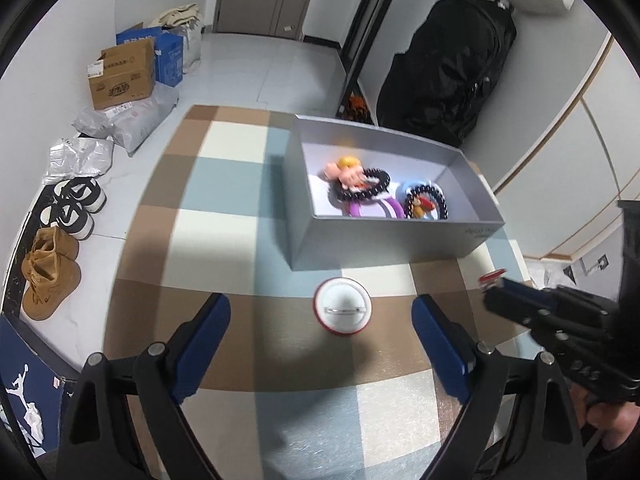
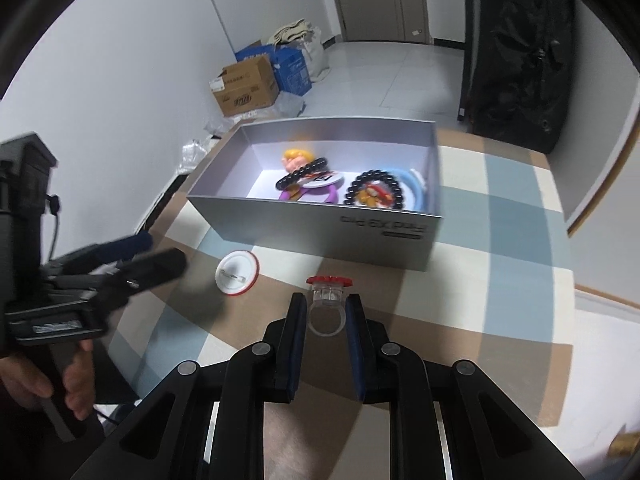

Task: Organize jewelry
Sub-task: 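Grasp the clear red-topped ring box with right tool while left grasps the white badge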

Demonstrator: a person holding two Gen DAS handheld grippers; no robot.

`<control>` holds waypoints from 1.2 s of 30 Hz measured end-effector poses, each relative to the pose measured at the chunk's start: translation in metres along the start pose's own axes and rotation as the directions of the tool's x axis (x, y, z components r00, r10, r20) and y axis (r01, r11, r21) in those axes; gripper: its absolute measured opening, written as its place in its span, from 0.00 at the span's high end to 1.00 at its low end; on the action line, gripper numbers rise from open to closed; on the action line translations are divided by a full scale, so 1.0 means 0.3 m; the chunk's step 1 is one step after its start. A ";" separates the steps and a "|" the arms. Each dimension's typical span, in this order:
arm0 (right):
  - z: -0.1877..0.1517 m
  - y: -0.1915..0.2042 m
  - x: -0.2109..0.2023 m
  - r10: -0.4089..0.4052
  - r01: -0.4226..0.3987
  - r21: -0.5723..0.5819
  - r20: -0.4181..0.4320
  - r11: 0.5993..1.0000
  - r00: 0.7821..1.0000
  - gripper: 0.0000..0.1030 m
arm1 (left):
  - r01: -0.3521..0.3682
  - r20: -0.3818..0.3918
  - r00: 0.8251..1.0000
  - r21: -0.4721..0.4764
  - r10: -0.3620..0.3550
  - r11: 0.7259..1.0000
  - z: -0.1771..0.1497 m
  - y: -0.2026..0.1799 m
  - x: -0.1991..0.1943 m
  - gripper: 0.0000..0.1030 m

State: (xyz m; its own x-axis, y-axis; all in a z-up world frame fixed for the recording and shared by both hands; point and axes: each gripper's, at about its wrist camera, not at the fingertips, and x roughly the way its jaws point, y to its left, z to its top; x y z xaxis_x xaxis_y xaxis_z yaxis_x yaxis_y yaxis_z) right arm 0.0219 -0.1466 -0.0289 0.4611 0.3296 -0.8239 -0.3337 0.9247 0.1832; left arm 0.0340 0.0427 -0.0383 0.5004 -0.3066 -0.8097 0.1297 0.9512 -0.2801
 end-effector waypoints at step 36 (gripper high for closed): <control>-0.075 -0.164 -0.149 0.026 -0.031 0.082 0.066 0.996 0.998 0.82 | -0.152 -0.073 0.983 0.182 0.167 0.971 -0.033 -0.138 0.103 0.64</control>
State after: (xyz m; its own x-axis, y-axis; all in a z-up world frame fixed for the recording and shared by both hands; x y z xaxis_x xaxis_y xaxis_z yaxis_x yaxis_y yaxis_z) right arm -0.0009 -0.2112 -0.0132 0.5055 0.3649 -0.7819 -0.2796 0.9265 0.2516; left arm 0.0356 -0.0066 -0.0567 0.4516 -0.1451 -0.8803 0.2061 0.9770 -0.0553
